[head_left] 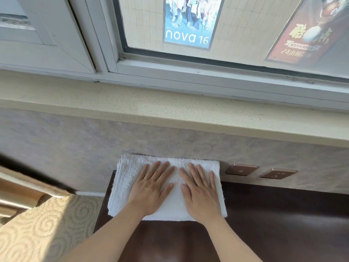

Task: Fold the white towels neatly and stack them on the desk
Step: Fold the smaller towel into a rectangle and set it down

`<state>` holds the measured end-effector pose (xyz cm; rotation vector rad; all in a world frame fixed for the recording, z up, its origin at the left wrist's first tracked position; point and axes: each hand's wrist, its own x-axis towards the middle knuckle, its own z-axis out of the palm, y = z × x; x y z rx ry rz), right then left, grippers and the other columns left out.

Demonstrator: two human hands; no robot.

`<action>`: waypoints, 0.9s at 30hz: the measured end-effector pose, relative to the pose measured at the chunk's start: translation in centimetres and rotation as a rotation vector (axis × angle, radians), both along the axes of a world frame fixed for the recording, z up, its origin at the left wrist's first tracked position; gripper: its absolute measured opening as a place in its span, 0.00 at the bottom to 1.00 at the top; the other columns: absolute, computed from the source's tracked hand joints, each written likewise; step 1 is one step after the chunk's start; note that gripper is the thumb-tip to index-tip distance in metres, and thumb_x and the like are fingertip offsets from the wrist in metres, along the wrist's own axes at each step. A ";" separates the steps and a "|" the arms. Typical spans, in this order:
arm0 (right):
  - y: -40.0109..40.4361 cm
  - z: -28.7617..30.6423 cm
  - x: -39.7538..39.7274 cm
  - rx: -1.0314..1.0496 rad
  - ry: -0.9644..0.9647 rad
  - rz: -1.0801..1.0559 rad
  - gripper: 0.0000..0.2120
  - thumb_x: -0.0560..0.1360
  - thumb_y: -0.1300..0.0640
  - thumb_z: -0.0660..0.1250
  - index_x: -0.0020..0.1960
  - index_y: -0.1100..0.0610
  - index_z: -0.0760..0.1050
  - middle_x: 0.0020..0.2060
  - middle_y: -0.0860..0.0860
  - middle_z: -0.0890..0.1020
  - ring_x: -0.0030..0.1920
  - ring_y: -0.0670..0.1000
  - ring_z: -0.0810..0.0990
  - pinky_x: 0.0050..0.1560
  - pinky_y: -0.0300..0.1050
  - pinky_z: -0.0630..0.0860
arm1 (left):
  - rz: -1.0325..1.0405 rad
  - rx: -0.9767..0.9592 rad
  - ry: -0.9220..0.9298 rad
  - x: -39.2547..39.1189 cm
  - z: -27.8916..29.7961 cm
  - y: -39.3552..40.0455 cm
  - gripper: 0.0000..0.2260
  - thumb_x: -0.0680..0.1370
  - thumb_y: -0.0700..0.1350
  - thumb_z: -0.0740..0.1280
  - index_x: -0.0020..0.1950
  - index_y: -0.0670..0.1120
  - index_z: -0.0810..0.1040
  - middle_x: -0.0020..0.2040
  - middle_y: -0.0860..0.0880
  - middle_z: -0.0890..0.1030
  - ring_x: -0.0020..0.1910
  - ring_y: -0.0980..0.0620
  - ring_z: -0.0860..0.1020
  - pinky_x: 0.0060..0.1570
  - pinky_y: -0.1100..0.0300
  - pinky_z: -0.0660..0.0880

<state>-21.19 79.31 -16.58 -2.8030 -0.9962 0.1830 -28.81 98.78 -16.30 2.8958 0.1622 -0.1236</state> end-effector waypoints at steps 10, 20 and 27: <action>2.6 1.2 -1.7 0.047 -0.037 -0.294 0.32 0.83 0.40 0.43 0.81 0.55 0.51 0.81 0.53 0.51 0.81 0.56 0.47 0.78 0.57 0.43 | 0.206 0.026 -0.002 -1.6 0.6 2.2 0.29 0.82 0.66 0.38 0.80 0.57 0.51 0.81 0.52 0.52 0.81 0.47 0.48 0.76 0.48 0.39; 0.7 0.1 -0.5 -0.046 -0.052 -0.162 0.31 0.82 0.38 0.33 0.82 0.47 0.47 0.82 0.48 0.48 0.81 0.50 0.41 0.79 0.54 0.42 | 0.200 -0.001 0.042 -3.4 -0.2 6.3 0.31 0.78 0.71 0.35 0.80 0.64 0.39 0.81 0.59 0.39 0.79 0.56 0.35 0.79 0.52 0.40; 0.6 1.9 -0.4 -0.074 -0.032 -0.350 0.35 0.81 0.37 0.36 0.82 0.54 0.51 0.81 0.52 0.51 0.81 0.54 0.45 0.79 0.59 0.43 | 0.230 0.073 0.020 -2.7 1.0 4.8 0.31 0.82 0.64 0.39 0.82 0.53 0.54 0.82 0.49 0.52 0.81 0.44 0.44 0.78 0.46 0.40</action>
